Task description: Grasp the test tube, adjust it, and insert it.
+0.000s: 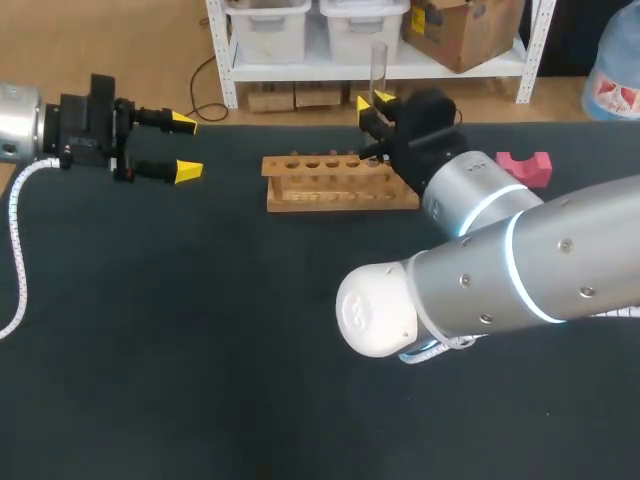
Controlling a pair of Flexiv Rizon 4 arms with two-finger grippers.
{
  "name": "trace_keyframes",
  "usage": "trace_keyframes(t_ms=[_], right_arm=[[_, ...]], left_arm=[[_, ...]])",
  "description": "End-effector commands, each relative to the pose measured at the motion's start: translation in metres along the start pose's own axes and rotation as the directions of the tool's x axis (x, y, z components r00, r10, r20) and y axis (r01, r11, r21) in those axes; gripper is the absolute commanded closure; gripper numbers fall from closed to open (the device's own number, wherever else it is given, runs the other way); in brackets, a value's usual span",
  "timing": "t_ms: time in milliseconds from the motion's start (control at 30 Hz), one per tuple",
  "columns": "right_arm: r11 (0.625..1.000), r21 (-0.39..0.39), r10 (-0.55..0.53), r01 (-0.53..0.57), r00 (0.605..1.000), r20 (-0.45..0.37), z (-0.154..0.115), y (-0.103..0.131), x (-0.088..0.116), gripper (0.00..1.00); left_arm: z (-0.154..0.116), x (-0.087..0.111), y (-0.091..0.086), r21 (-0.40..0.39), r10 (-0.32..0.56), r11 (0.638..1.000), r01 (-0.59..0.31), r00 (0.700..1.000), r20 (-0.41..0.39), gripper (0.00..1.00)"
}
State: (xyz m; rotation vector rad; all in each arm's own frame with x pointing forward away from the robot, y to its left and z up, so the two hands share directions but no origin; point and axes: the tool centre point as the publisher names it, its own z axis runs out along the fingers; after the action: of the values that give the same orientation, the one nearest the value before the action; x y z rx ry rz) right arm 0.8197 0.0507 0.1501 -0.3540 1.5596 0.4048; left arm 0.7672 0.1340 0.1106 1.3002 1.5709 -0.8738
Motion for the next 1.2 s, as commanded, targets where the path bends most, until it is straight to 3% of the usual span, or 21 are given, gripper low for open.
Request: trace_keyframes(t_ms=[33,433,1200], right_arm=[[1.000,0.009,0.000,0.000,1.000,0.008,0.004,-0.003,0.002,1.00],[1.000,-0.007,0.023,-0.023,1.000,0.013,0.001,-0.001,0.013,1.00],[0.999,-0.002,0.037,-0.037,0.999,-0.035,0.004,-0.002,0.056,1.00]], left_arm=[[0.000,0.002,0.001,0.001,0.003,1.000,-0.003,1.000,0.004,0.00],[0.000,0.002,0.001,0.001,0.003,1.000,-0.003,1.000,0.004,0.00],[0.000,0.002,0.001,0.001,0.003,1.000,-0.003,1.000,0.004,0.00]])
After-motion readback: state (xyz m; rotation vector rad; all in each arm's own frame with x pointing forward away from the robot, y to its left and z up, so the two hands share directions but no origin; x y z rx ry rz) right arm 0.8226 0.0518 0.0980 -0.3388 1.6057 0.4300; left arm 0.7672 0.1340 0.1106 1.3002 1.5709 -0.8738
